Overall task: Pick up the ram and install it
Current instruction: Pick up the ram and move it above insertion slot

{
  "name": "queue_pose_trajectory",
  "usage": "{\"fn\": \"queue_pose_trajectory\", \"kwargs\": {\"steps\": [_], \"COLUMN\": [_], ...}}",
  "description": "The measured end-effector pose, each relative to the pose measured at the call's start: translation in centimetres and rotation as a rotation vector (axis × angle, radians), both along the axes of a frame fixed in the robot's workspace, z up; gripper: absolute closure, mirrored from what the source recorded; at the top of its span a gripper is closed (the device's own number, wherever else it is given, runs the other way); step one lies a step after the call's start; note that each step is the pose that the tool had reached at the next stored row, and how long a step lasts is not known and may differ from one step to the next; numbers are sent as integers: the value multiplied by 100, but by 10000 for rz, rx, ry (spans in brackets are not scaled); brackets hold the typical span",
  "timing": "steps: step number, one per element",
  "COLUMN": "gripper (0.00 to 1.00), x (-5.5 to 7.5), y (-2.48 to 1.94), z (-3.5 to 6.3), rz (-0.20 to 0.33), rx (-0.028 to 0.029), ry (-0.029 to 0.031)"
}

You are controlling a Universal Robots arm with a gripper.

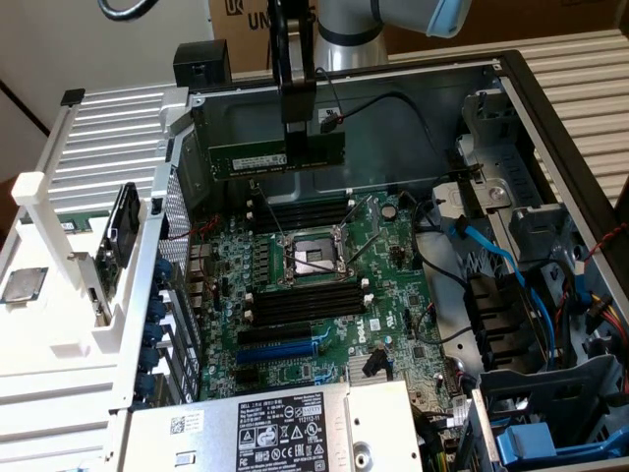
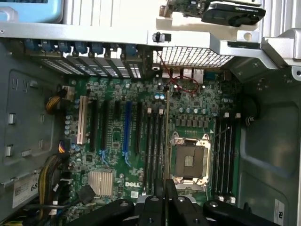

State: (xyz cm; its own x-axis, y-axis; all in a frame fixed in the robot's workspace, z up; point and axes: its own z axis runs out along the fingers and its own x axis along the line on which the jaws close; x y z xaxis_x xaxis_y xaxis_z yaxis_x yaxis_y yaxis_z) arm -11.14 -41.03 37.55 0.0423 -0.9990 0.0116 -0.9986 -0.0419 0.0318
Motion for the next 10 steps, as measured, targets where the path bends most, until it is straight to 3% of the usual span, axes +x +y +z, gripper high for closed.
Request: {"fn": "queue_pose_trajectory", "kwargs": {"steps": [6, 8, 10], "gripper": [87, 87, 87], "x": [51, 62, 76], "y": [23, 28, 30], "z": [-50, -75, -91], "rz": [1, 2, 1], "rx": [5, 47, 132], "ry": [8, 7, 9]}}
